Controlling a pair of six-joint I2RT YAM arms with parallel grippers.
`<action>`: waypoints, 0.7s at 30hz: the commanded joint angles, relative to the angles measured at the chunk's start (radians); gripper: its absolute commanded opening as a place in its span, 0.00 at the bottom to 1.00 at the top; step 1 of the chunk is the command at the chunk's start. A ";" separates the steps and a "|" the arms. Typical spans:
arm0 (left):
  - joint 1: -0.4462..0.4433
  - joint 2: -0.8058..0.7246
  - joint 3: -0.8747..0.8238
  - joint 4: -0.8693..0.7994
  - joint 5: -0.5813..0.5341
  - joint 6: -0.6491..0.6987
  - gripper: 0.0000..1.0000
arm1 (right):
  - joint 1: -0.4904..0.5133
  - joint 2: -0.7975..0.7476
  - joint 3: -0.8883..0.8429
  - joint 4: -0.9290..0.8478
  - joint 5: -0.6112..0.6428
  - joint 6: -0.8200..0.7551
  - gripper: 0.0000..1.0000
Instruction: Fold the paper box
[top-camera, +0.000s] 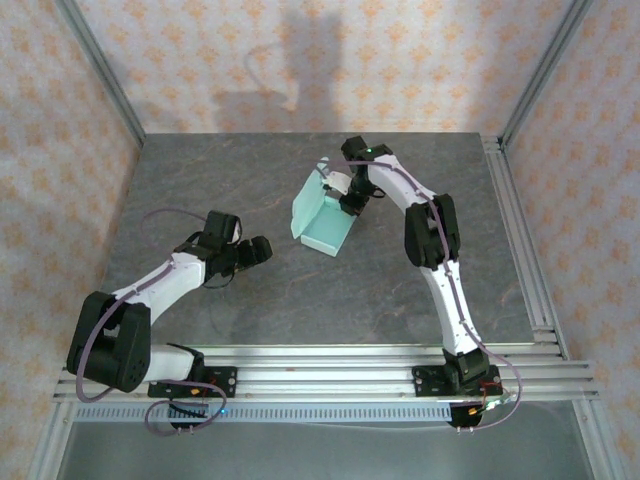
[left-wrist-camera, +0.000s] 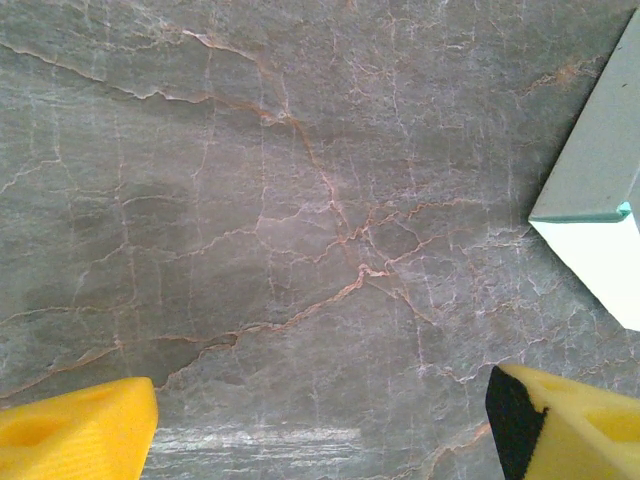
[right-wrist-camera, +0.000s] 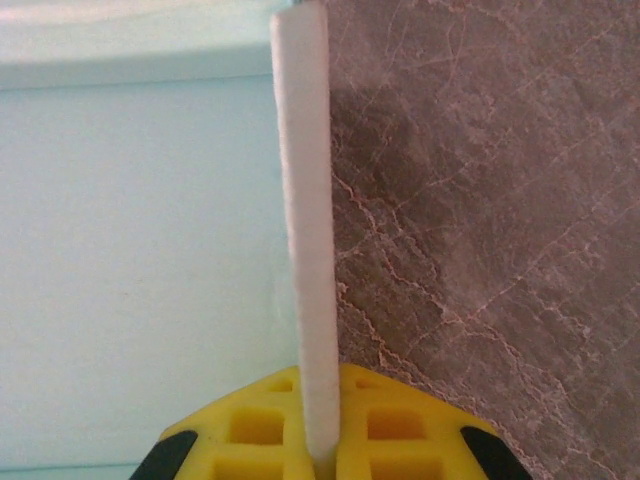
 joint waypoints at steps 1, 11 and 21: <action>-0.008 0.016 -0.015 0.026 0.007 -0.008 0.87 | 0.021 0.021 -0.066 0.005 0.127 -0.016 0.00; -0.008 0.023 -0.009 0.023 -0.001 0.000 0.87 | 0.075 0.014 -0.235 0.129 0.307 -0.013 0.00; -0.009 0.022 -0.002 0.016 -0.001 0.009 0.87 | 0.092 -0.063 -0.373 0.315 0.374 0.045 0.00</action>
